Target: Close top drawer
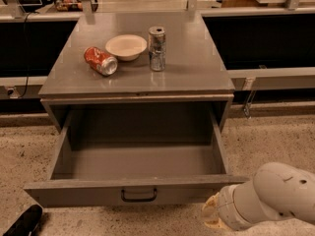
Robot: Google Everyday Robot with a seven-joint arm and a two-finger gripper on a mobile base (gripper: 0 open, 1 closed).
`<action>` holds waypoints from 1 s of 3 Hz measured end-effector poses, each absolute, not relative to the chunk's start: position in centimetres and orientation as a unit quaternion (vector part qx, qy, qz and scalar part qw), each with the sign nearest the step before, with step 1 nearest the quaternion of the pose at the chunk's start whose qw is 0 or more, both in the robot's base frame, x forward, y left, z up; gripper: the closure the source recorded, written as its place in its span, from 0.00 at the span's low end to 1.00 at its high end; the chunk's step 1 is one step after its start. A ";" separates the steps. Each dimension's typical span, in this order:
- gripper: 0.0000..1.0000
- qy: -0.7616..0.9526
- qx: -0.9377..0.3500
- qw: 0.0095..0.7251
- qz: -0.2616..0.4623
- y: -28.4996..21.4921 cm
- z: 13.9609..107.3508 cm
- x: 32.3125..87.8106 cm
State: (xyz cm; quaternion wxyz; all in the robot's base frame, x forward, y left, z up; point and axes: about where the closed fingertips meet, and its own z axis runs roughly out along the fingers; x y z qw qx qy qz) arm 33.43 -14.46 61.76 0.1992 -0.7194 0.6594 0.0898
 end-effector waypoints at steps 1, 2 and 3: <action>1.00 0.641 -0.734 0.205 0.091 -12.8 60.7 35.8; 1.00 0.630 -0.743 0.211 0.083 -11.8 60.9 37.7; 1.00 0.630 -0.743 0.211 0.083 -11.8 60.9 37.8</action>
Offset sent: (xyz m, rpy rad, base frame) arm 0.1200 0.0590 0.0105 -0.0090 -0.1389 0.1381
